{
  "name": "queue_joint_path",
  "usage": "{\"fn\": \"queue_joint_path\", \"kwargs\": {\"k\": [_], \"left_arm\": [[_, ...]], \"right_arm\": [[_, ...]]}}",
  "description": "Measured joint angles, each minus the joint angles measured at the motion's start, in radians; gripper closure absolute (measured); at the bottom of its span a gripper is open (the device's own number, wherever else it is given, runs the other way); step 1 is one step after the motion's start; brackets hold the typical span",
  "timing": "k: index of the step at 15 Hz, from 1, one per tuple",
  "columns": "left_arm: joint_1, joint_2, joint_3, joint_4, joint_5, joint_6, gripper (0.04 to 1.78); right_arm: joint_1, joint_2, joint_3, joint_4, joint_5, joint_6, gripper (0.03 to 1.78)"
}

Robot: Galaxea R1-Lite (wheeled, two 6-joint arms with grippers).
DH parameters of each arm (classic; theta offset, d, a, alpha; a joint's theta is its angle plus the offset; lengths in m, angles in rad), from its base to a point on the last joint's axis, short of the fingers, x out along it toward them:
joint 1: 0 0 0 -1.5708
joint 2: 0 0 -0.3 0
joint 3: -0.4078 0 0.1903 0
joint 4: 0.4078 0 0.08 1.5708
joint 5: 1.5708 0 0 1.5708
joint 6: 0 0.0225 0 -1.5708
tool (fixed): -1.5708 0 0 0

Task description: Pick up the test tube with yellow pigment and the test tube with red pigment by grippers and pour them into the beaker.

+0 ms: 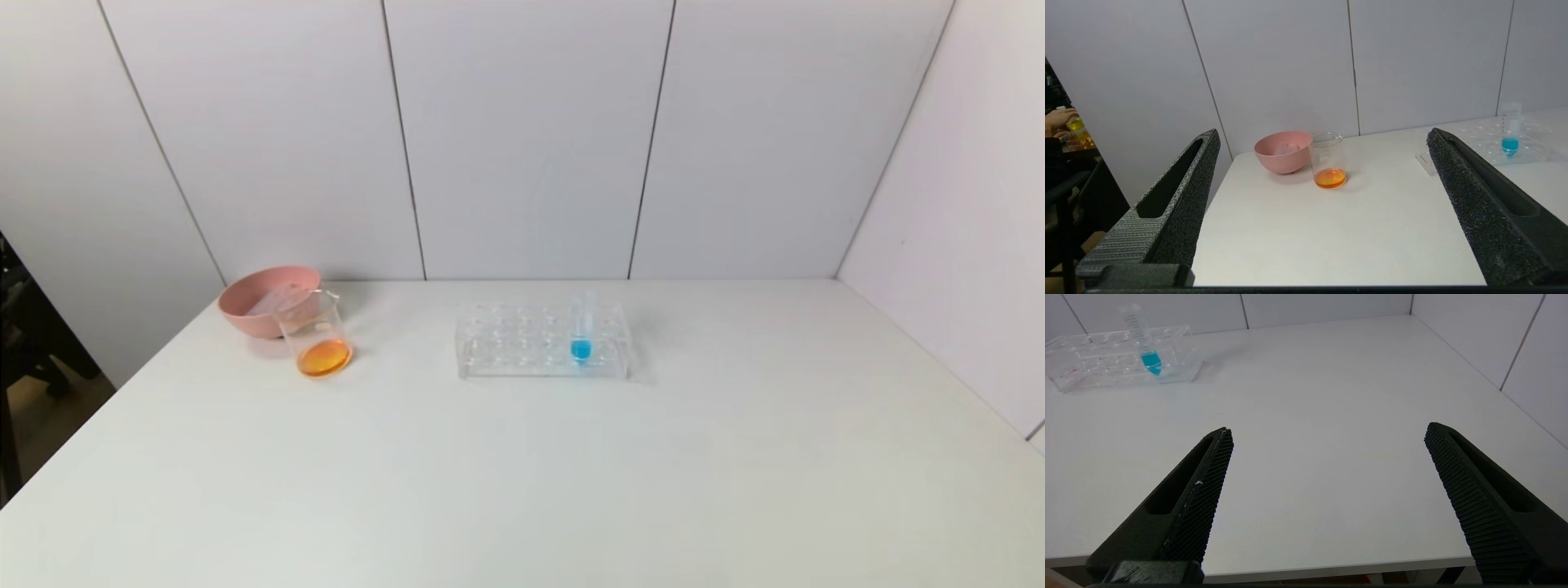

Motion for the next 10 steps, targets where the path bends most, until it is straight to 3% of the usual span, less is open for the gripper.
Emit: {"fn": "queue_joint_path", "kwargs": {"k": [5,10], "left_arm": [[-0.001,-0.071,0.280,-0.147,-0.001,-0.037,0.06],[0.000,-0.079,0.362,0.058,0.039,-0.169,0.06]], "right_arm": [[0.000,0.000,0.000,0.000,0.000,0.000,0.10],[0.000,0.000,0.000,0.000,0.000,0.000,0.10]]}}
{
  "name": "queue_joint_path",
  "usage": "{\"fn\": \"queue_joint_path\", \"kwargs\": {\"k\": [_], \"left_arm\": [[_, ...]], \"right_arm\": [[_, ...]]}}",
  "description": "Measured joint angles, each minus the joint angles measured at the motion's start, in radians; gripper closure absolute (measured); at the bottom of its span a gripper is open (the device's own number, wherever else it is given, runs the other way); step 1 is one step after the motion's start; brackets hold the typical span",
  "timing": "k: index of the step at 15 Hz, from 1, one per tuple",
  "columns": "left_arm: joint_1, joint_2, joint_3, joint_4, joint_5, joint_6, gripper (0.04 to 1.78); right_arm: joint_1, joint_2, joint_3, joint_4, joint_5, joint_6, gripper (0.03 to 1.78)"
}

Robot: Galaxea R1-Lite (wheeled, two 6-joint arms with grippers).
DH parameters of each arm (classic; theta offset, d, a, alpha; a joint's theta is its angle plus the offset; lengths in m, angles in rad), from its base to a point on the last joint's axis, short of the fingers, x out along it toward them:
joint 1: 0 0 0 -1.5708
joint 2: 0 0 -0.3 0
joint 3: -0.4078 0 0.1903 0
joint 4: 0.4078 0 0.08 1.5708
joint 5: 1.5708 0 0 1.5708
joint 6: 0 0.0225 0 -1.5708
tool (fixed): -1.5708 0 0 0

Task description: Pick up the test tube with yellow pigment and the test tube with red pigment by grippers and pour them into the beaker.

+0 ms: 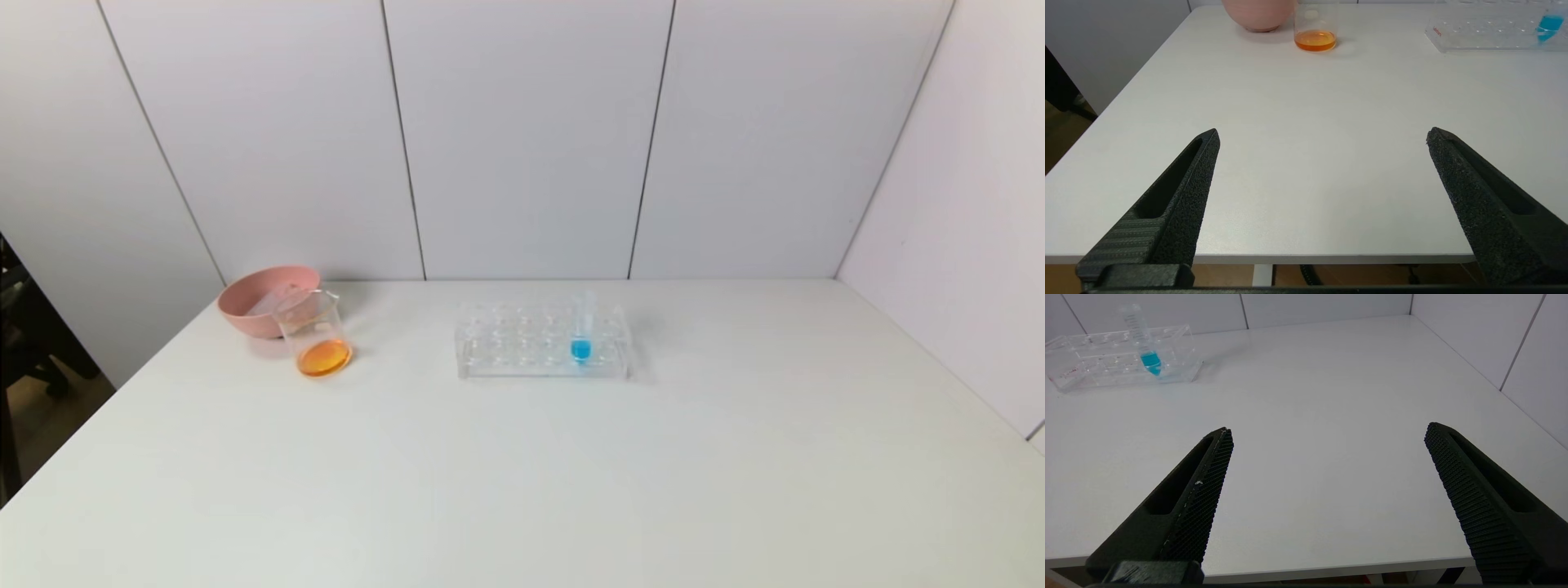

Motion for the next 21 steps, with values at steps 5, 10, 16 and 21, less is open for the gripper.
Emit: {"fn": "queue_joint_path", "kwargs": {"k": [5,10,16,21], "left_arm": [[0.000,0.000,0.009,-0.028,0.020,-0.047,0.06],[0.005,0.000,0.010,-0.029,0.020,-0.047,0.06],[0.005,0.001,0.010,-0.029,0.021,-0.047,0.06],[0.004,0.001,0.010,-0.027,0.020,-0.047,0.06]], "right_arm": [[0.000,0.000,0.000,0.000,0.000,0.000,0.10],[0.000,0.000,0.000,0.000,0.000,0.000,0.10],[0.000,0.000,0.000,0.000,0.000,0.001,0.10],[0.000,0.000,0.000,-0.001,0.000,0.001,0.10]]}}
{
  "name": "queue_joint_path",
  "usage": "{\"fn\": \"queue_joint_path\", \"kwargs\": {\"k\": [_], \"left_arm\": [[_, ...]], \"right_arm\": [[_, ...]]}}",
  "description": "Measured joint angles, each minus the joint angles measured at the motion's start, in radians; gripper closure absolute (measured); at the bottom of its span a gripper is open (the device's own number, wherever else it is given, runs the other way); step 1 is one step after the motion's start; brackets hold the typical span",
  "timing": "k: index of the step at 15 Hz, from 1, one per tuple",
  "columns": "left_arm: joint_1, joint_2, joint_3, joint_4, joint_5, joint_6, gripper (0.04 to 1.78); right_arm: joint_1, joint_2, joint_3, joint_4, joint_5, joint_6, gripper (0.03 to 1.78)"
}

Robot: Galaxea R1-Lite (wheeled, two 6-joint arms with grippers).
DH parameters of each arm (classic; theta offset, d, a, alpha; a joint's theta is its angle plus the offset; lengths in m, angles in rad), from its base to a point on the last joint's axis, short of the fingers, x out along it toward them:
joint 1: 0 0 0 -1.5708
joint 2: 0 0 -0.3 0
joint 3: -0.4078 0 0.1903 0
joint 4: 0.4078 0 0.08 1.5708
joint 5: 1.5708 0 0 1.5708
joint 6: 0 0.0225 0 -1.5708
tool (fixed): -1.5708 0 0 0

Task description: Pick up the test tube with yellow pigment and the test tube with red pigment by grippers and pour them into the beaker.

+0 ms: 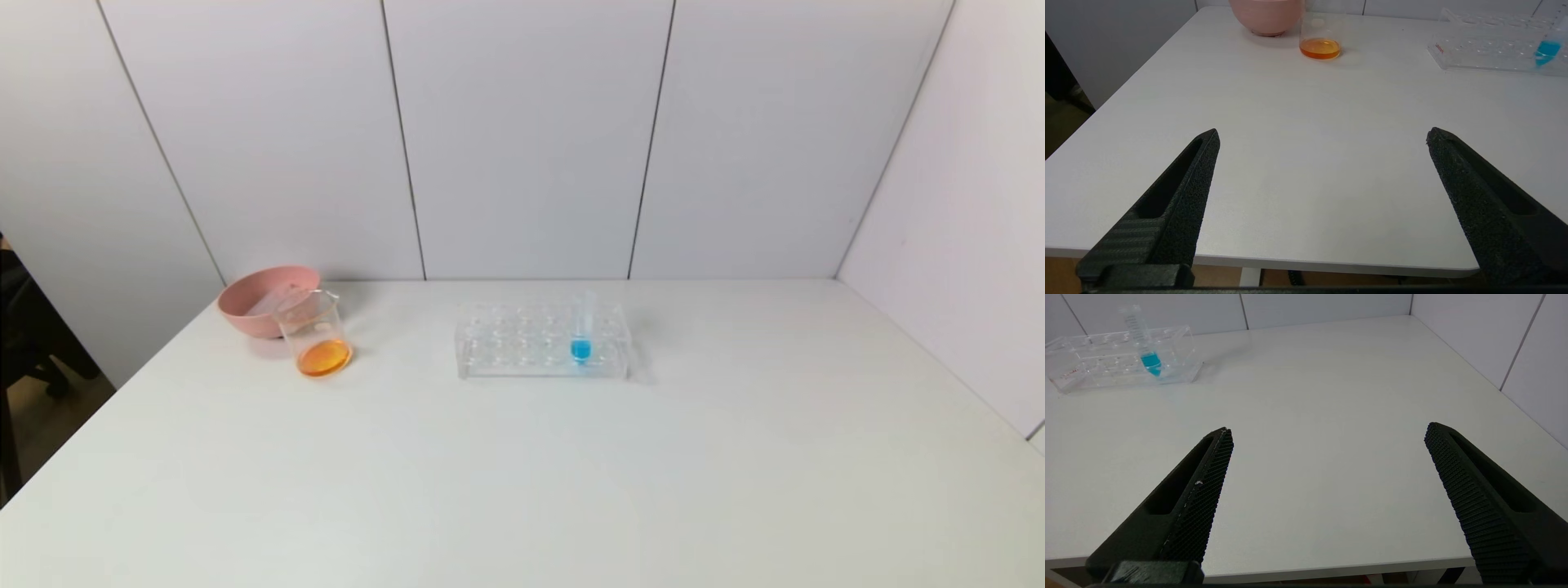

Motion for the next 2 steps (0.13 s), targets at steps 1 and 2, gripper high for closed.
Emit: {"fn": "queue_joint_path", "kwargs": {"k": [1,2], "left_arm": [[0.000,0.000,0.000,0.000,0.000,0.000,0.06],[0.000,0.000,0.000,0.000,0.000,0.000,0.06]], "right_arm": [[0.000,0.000,0.000,0.000,0.000,0.000,0.10],[0.000,0.000,0.000,0.000,0.000,0.000,0.10]]}}
